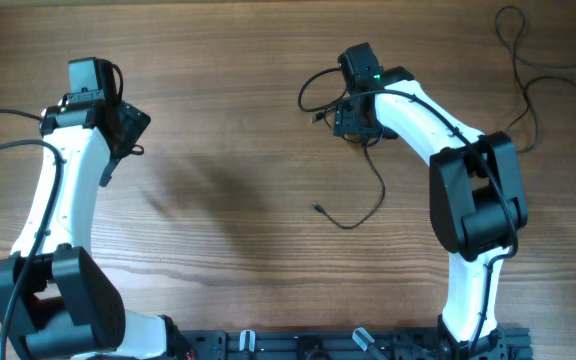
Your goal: Untangle cables
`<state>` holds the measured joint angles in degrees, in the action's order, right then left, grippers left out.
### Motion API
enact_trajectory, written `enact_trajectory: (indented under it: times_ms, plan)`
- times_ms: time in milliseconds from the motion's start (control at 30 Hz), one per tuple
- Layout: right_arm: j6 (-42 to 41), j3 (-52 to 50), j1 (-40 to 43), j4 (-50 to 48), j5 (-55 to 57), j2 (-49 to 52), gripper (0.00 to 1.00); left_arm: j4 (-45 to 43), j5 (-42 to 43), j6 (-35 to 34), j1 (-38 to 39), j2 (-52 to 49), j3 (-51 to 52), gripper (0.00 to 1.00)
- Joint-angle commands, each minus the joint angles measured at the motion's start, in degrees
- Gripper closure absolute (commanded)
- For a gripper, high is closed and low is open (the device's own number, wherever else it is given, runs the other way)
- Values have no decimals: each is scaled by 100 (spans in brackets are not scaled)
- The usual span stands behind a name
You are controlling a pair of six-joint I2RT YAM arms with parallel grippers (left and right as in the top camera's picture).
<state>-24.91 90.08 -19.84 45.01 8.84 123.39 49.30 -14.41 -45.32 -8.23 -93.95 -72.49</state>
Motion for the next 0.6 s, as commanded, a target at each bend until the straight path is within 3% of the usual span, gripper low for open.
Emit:
enact_trajectory:
  times_ms: [0,100,133,167,200,233,400,500,567]
  plan:
    - [-1368,-160,-22,249,-234,-153,22,4,26,-52,-20,-33,15,0]
    - [-1611,-577,-24,542,-667,-79,26,4,26,-52,-20,-33,15,0]
    - [-1550,-726,-24,570,-846,-79,35,4,26,-52,-20,-33,15,0]
    - [-1556,-920,-22,555,-973,-79,51,4,26,-52,-20,-33,15,0]
    - [-1558,-1051,-22,522,-979,-79,80,4,26,-52,-20,-33,15,0]
    - [-1554,-1119,-22,470,-975,-79,96,4,26,-52,-20,-33,15,0]
    - [-275,-938,376,-549,-813,-105,96,4,28,-52,-20,-33,15,0]
    - [1873,-136,1209,-951,-389,-105,96,4,26,-52,-20,-33,15,0]
    - [3877,-105,1700,-1878,-389,-101,96,4,28,-52,-20,-33,15,0]
